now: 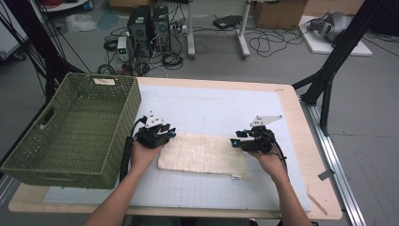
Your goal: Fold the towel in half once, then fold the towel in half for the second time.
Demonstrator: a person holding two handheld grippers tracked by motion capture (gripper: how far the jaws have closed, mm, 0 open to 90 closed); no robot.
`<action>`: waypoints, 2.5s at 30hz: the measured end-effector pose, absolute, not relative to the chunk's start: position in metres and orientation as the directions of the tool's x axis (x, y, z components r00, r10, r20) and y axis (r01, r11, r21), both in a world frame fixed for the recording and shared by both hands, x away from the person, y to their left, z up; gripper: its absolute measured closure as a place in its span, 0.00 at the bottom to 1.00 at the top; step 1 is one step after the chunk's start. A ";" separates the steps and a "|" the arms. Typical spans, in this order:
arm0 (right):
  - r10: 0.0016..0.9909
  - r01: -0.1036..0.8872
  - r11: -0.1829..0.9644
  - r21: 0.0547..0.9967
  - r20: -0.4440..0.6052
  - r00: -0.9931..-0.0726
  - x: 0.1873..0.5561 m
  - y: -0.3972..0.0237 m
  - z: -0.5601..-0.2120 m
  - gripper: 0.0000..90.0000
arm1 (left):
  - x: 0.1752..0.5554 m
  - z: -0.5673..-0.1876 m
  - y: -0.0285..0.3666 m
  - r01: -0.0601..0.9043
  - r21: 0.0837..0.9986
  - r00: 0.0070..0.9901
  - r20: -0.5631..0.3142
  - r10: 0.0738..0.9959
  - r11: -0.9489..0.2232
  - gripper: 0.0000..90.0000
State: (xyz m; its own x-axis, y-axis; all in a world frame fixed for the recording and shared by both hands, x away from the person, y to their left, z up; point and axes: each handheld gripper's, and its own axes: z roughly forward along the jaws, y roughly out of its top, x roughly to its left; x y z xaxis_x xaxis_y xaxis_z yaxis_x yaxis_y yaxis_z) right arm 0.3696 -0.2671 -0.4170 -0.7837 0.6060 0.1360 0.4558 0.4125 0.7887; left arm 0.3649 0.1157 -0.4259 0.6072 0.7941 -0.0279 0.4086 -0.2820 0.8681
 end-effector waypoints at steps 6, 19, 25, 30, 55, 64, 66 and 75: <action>0.621 0.466 0.406 0.786 0.137 -0.772 0.372 -0.271 -0.419 0.55 | 0.368 -0.429 0.117 0.425 0.863 0.593 -0.038 0.804 -0.273 0.76; 0.672 0.500 0.377 0.780 0.141 -0.727 0.384 -0.275 -0.424 0.56 | 0.383 -0.445 0.121 0.495 0.836 0.531 -0.074 0.844 -0.237 0.76; 0.697 0.545 0.392 0.741 0.148 -0.702 0.393 -0.275 -0.436 0.56 | 0.387 -0.451 0.114 0.535 0.805 0.506 -0.061 0.860 -0.257 0.73; 0.690 0.564 0.421 0.710 0.153 -0.707 0.395 -0.271 -0.444 0.57 | 0.385 -0.451 0.116 0.532 0.797 0.526 -0.047 0.849 -0.285 0.70; 0.622 0.517 0.384 0.765 0.200 -0.757 0.380 -0.287 -0.432 0.92 | 0.369 -0.436 0.121 0.469 0.832 0.573 -0.033 0.819 -0.295 0.95; 0.600 0.448 0.376 0.811 0.156 -0.785 0.361 -0.288 -0.416 0.91 | 0.345 -0.425 0.126 0.389 0.872 0.595 0.008 0.804 -0.297 0.94; 0.600 0.443 0.379 0.813 0.149 -0.786 0.355 -0.288 -0.415 0.91 | 0.340 -0.424 0.126 0.370 0.879 0.600 0.021 0.799 -0.302 0.94; 0.567 0.422 0.361 0.832 0.164 -0.807 0.334 -0.292 -0.417 0.90 | 0.318 -0.425 0.129 0.336 0.889 0.630 0.034 0.776 -0.311 0.94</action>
State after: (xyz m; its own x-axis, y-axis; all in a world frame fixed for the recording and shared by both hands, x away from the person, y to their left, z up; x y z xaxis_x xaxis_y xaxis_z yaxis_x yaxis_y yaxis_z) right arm 0.3337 -0.2921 -0.4167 -0.8070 0.5674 0.1635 0.4222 0.3608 0.8316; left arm 0.3183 0.1292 -0.4248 0.6298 0.7760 0.0338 0.3355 -0.3111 0.8892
